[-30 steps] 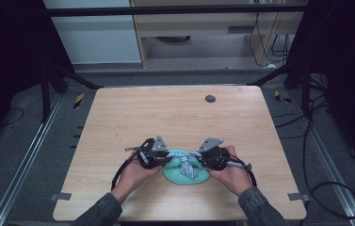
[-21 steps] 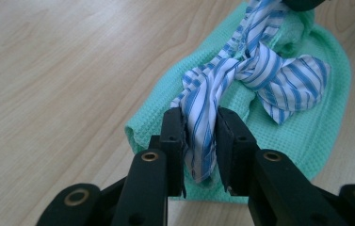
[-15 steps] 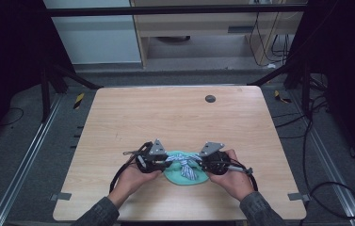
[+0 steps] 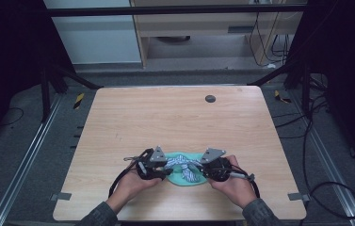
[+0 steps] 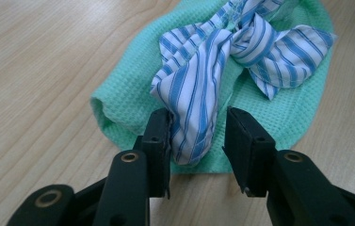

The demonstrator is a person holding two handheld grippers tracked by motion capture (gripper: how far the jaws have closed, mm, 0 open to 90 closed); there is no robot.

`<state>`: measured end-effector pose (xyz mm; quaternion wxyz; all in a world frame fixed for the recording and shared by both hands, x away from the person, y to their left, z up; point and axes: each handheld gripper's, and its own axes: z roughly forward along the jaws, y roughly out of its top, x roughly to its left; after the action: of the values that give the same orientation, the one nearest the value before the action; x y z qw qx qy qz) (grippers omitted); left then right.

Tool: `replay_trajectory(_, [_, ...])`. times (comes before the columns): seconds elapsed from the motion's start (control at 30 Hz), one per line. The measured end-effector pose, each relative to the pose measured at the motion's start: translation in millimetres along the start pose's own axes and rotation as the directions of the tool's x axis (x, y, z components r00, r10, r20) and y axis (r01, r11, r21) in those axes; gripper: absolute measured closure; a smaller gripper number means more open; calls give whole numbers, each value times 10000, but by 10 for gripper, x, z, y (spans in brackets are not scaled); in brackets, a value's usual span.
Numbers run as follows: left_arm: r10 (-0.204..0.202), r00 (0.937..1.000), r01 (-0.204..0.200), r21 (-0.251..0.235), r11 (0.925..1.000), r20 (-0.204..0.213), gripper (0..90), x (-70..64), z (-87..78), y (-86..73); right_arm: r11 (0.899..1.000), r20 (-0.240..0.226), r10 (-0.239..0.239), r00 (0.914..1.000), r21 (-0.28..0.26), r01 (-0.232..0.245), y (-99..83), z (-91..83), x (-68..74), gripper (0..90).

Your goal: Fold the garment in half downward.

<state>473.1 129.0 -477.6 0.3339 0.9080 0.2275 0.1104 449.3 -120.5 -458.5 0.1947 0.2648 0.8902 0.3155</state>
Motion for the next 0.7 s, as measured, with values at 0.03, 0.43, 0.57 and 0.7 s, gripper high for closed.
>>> replay_trajectory(0.03, [0, 10000, 0, 0, 10000, 0, 617, 0, 0, 0, 10000, 0, 0, 10000, 0, 0, 0, 0, 0, 770])
replay_trajectory(0.43, [74, 10000, -76, -258, 9996, -48, 626, -79, -8, -99, 9999, -296, 18, 9996, 122, -14, -125, 23, 117, 801])
replay_trajectory(0.57, [-13, 9999, 9, -410, 9992, -109, 700, -81, -6, -127, 9999, -408, 28, 9992, 169, -21, -161, 50, 138, 817])
replay_trajectory(0.7, [124, 9999, -126, -356, 9993, -66, 788, -74, -12, -137, 9997, -482, 24, 9988, 241, -13, -189, 68, 155, 832])
